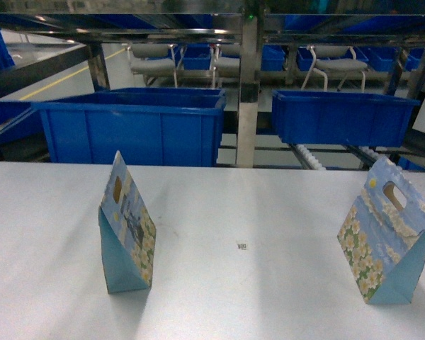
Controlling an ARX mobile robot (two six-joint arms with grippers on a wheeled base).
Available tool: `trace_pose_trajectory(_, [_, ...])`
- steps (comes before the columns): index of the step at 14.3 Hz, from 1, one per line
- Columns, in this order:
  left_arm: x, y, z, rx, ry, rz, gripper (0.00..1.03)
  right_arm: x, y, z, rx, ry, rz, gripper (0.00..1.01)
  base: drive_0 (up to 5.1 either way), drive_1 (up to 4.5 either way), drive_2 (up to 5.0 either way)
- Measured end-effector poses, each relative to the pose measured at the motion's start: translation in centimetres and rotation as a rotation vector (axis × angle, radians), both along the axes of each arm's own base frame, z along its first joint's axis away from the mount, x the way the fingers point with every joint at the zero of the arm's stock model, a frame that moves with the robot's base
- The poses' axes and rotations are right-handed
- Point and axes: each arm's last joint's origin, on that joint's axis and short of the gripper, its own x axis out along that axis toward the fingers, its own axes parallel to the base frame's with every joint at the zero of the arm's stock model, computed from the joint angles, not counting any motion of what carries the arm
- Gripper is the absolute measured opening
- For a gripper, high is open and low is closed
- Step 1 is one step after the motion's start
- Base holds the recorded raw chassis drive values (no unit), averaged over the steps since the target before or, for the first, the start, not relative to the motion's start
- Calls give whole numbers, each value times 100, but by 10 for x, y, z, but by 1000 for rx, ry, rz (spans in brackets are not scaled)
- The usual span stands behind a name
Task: Move flower gift bag to table near conveyor
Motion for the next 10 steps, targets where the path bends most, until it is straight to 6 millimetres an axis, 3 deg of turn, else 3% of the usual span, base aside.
trace_pose_trajectory(3, [0,0,2,-3,-9,1,98,0,0,0,2,-1,9,98,0,0,0])
trace_pose_trajectory(4, [0,4,-1,44,62,-95,92,-7,-6,-7,18,-35,131,84,0,0,0])
trace_pose_trajectory(7, [-24,16,-7,136,85,-443,54,-10,-18,-16,28,-75,230,45,0,0,0])
trace_pose_trajectory(10, [-41,25,-15,141,95,-447,14,-9,-26,-27,27,-69,223,5,0,0,0])
